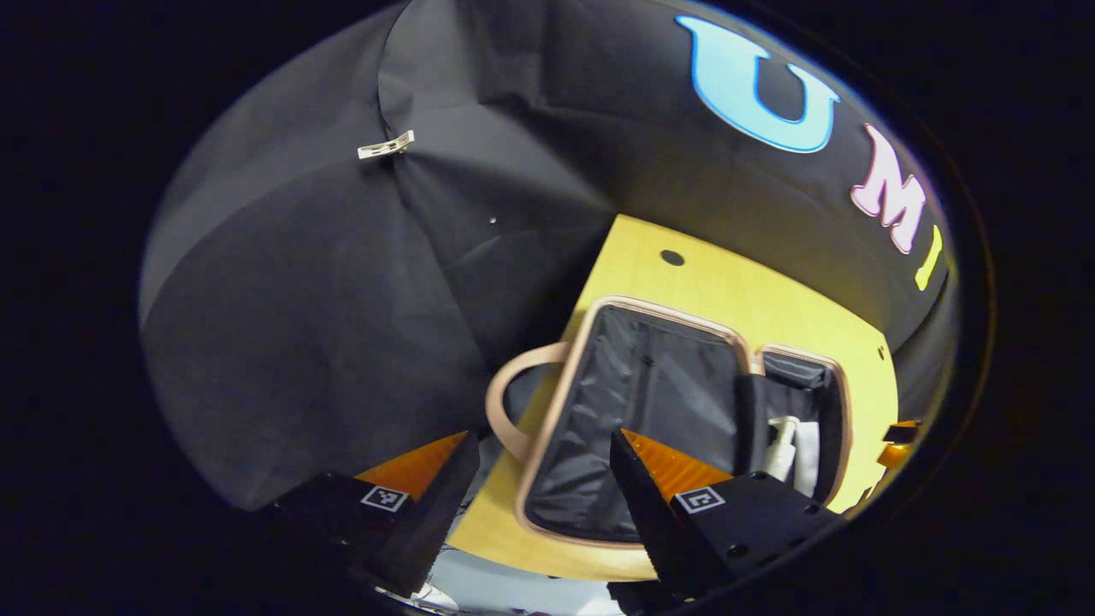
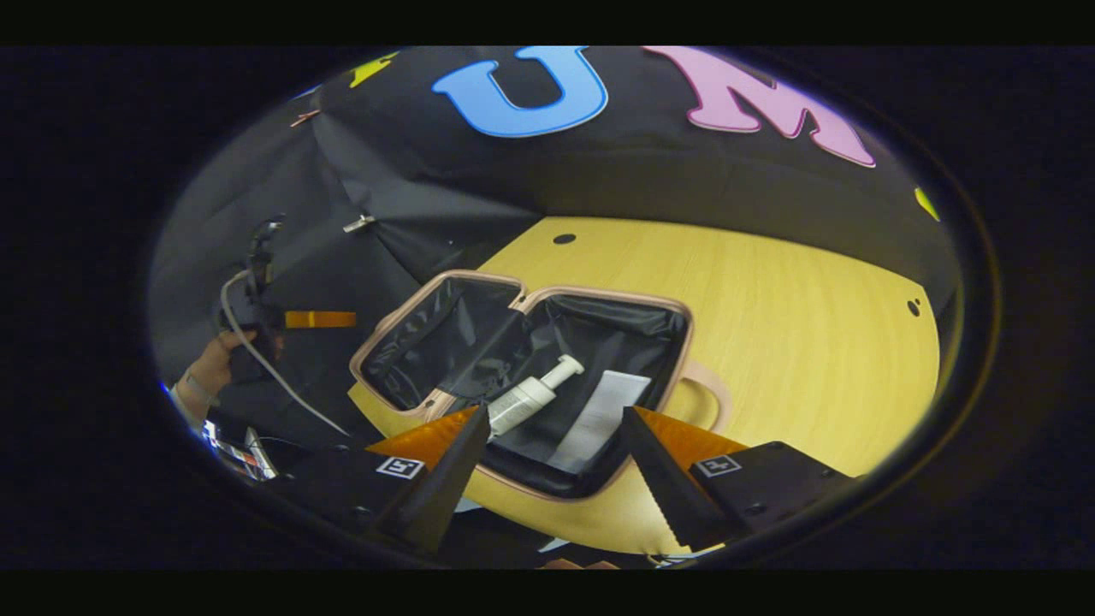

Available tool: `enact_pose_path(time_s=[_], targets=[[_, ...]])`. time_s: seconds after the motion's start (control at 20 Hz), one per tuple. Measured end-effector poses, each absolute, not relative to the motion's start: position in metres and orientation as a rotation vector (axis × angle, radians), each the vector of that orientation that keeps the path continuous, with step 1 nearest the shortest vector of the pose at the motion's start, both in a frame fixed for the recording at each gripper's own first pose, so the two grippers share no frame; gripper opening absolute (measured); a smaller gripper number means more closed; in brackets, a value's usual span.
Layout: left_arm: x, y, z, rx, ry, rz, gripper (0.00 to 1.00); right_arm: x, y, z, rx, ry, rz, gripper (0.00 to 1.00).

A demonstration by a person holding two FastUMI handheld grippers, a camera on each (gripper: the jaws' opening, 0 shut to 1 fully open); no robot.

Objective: First open the suitcase, pack the skin care products into it, and then close the suitcase.

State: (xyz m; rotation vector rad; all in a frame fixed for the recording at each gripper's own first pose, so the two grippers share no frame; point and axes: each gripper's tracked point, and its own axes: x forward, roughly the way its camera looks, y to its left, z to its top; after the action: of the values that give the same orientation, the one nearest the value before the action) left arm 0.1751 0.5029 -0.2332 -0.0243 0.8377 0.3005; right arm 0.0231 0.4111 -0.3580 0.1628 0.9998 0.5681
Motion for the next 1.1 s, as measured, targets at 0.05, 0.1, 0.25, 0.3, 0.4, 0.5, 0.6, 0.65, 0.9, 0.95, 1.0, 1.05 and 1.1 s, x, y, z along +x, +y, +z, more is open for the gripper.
enact_pose_path(time_s=[0.05, 0.1, 0.25, 0.3, 0.4, 0.5, 0.6, 0.65, 0.9, 0.95, 1.0, 1.05, 1.1], targets=[[0.184, 0.512, -0.238, -0.033, 0.845, 0.319, 0.97, 0.025, 0.398, -0.355, 0.135, 0.986, 0.543, 0.98], [0.193, 0.519, -0.244, -0.05, 0.86, 0.325, 0.97, 0.031, 0.391, -0.35, 0.12, 0.957, 0.528, 0.98], [0.216, 0.538, -0.268, -0.07, 0.919, 0.322, 0.97, 0.029, 0.39, -0.339, 0.162, 0.949, 0.521, 0.98], [0.222, 0.544, -0.275, -0.058, 0.935, 0.323, 0.97, 0.025, 0.389, -0.338, 0.175, 0.959, 0.525, 0.98], [0.232, 0.558, -0.285, -0.042, 0.954, 0.343, 0.97, 0.023, 0.383, -0.34, 0.168, 0.971, 0.515, 0.98], [0.236, 0.561, -0.286, -0.062, 0.996, 0.343, 0.97, 0.025, 0.374, -0.344, 0.14, 0.971, 0.498, 0.98], [0.236, 0.573, -0.301, -0.047, 1.04, 0.373, 0.97, 0.024, 0.371, -0.346, 0.129, 0.978, 0.486, 0.98], [0.235, 0.581, -0.309, -0.044, 1.062, 0.406, 0.97, 0.023, 0.372, -0.347, 0.13, 0.986, 0.485, 0.98], [0.229, 0.576, -0.345, -0.134, 1.18, 0.423, 0.6, 0.023, 0.376, -0.346, 0.142, 0.993, 0.485, 0.98], [0.23, 0.573, -0.35, -0.081, 1.201, 0.431, 0.39, 0.023, 0.373, -0.345, 0.147, 0.998, 0.477, 0.98], [0.236, 0.573, -0.348, -0.02, 1.198, 0.431, 0.18, 0.023, 0.374, -0.343, 0.158, 0.994, 0.474, 0.98], [0.238, 0.574, -0.34, 0.018, 1.181, 0.427, 0.16, 0.023, 0.373, -0.341, 0.164, 0.989, 0.472, 0.98], [0.241, 0.572, -0.332, 0.024, 1.16, 0.425, 0.13, 0.02, 0.372, -0.342, 0.162, 0.991, 0.472, 0.98]])
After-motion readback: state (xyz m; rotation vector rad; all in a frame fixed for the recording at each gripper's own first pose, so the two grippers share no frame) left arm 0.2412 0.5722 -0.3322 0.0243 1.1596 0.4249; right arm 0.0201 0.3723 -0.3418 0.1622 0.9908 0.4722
